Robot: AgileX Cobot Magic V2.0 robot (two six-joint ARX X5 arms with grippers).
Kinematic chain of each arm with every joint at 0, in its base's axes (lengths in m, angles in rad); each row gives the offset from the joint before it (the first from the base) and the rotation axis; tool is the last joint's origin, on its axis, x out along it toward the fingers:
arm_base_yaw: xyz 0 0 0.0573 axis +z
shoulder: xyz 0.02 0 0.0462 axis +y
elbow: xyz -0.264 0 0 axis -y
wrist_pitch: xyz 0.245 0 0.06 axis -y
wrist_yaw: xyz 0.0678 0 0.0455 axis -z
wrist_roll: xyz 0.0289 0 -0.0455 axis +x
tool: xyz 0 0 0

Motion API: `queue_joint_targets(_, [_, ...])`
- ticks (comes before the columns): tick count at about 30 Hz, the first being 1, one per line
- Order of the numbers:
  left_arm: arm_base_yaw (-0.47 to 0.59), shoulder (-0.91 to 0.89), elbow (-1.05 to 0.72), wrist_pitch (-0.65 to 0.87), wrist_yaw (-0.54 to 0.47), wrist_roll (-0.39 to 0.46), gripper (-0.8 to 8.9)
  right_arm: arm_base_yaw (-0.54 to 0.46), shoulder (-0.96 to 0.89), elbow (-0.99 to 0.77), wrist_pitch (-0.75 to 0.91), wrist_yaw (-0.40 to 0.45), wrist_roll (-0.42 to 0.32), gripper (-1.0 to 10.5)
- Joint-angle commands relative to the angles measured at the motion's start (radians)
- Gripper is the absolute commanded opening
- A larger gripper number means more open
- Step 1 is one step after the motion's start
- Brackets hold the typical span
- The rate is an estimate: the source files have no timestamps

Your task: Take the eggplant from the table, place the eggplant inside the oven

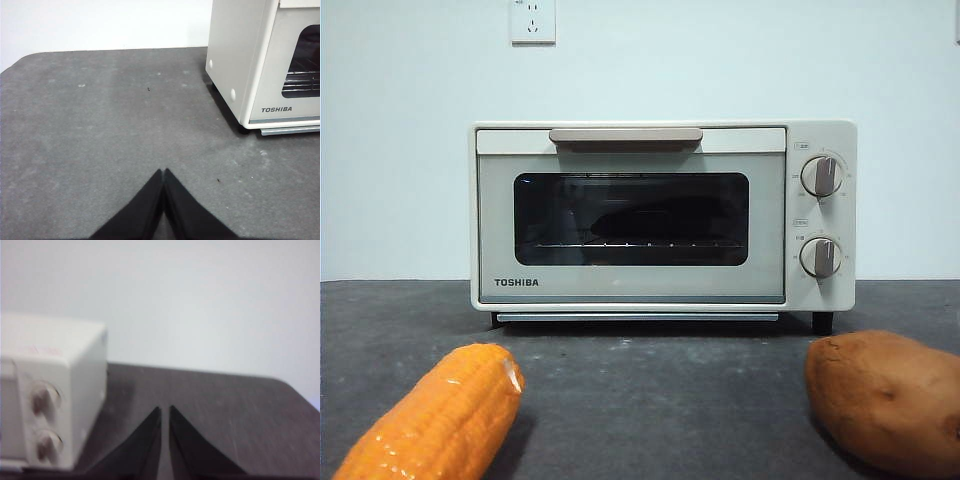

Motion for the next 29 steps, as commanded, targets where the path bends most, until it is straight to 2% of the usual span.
queue_joint_targets(1, [0.002, -0.001, -0.013, 0.002, 0.0, 0.005, 0.06, -0.038, -0.032, -0.064, 0.004, -0.051, -0.004, 0.1])
queue_joint_targets(6, [0.002, -0.001, -0.013, 0.002, 0.0, 0.005, 0.06, -0.071, -0.075, -0.193, 0.004, -0.167, -0.003, 0.1])
queue_joint_targets(10, [0.002, -0.001, -0.013, 0.002, 0.0, 0.005, 0.06, -0.071, -0.097, -0.264, 0.006, -0.204, 0.026, 0.1])
queue_joint_targets(13, [0.002, -0.001, -0.013, 0.003, 0.0, 0.005, 0.06, -0.071, -0.097, -0.298, -0.012, -0.206, 0.082, 0.1])
queue_joint_targets(29, [0.002, -0.001, -0.013, 0.003, 0.0, 0.005, 0.06, -0.071, -0.097, -0.297, 0.064, -0.196, 0.084, 0.1])
